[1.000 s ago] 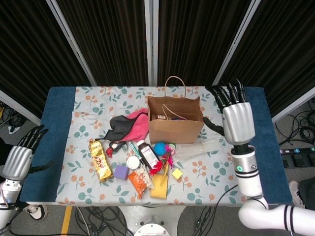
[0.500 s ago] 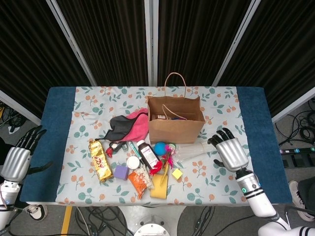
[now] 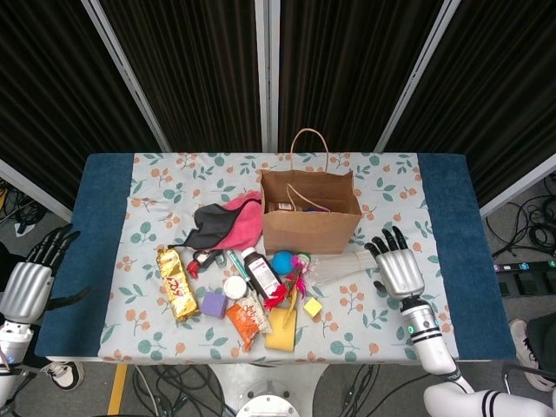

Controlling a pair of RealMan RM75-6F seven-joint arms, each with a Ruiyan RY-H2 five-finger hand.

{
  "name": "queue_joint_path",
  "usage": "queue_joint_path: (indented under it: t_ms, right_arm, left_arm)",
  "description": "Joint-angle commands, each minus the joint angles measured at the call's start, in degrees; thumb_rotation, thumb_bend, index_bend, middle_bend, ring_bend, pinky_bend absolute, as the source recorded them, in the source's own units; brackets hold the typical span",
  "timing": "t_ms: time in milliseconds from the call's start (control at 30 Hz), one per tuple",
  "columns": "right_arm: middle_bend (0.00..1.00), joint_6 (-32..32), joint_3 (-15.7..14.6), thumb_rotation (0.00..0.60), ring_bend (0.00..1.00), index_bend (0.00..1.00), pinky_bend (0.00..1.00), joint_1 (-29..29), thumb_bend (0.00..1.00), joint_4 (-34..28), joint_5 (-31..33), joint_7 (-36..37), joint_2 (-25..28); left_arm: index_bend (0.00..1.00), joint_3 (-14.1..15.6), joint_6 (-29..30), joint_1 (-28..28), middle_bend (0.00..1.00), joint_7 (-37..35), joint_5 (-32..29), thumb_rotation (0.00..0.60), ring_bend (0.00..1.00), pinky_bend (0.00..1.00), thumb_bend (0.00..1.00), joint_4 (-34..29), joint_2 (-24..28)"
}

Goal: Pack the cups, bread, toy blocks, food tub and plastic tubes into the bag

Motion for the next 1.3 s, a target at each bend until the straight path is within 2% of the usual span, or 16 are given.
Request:
queue_joint_path:
  t_ms: [33,267,667,900,1067,1200,1300]
  right_arm:
    - [0.23,-0.45,0.91,0.6,0.08,0.27,0.01,-0.31,0.0,3.5,0.74,0.59,-2.79]
    - [0.24,-3.57,3.17,0.6,0.08,0.27,0.01,1.51,0.0,8.26,2.51,-0.28,-6.56]
    - [0.29,-7.15,4.98,0.6,0.13,0.29,0.02,3.19,0.0,11.42,6.31,-4.07,-8.94]
    - [0.35,-8.13,4.81,0.6,0.19,0.36,0.05,3.55,0.04,12.9,7.84,-6.7,-10.0]
    - [0.43,-7.53,4.59,0.6,0.26,0.47,0.12,3.47,0.09,13.21,7.38,-7.16,-10.41]
    - [0.49,-6.42,4.65,0.6,0.33,0.56,0.19,3.11,0.15,11.61,6.83,-7.53,-9.48]
    - [0.5,-5.08,4.43,0.6,0.35,0.58,0.21,2.64,0.18,9.08,5.25,-6.96,-7.69]
  left_arm:
    - [0.13,0.02,-0.07,-0.05,0.15,0.08,0.05,0.6,0.08,0.2,0.03,0.09,-0.09]
    - [0.13,0.22,-0.25,-0.08,0.16,0.35,0.21,0.6,0.08,0.2,0.03,0.09,-0.17]
    - [0.13,0.12,-0.44,-0.13,0.15,-0.76,-0.06,0.6,0.08,0.2,0.03,1.06,-0.46]
    - [0.13,-0.12,-0.04,-0.21,0.15,-1.95,-0.02,0.6,0.08,0.2,0.03,1.08,-0.46]
    - [0.13,-0.04,0.28,-0.11,0.15,-1.83,0.17,0.6,0.08,0.2,0.03,0.83,-0.3]
    - [0.13,0.08,0.2,-0.11,0.15,-1.97,0.26,0.6,0.08,0.2,0.03,0.4,-0.15]
    - [0.13,0.11,0.22,-0.12,0.15,-1.84,0.33,0.6,0.08,0.2,0.03,0.09,-0.2]
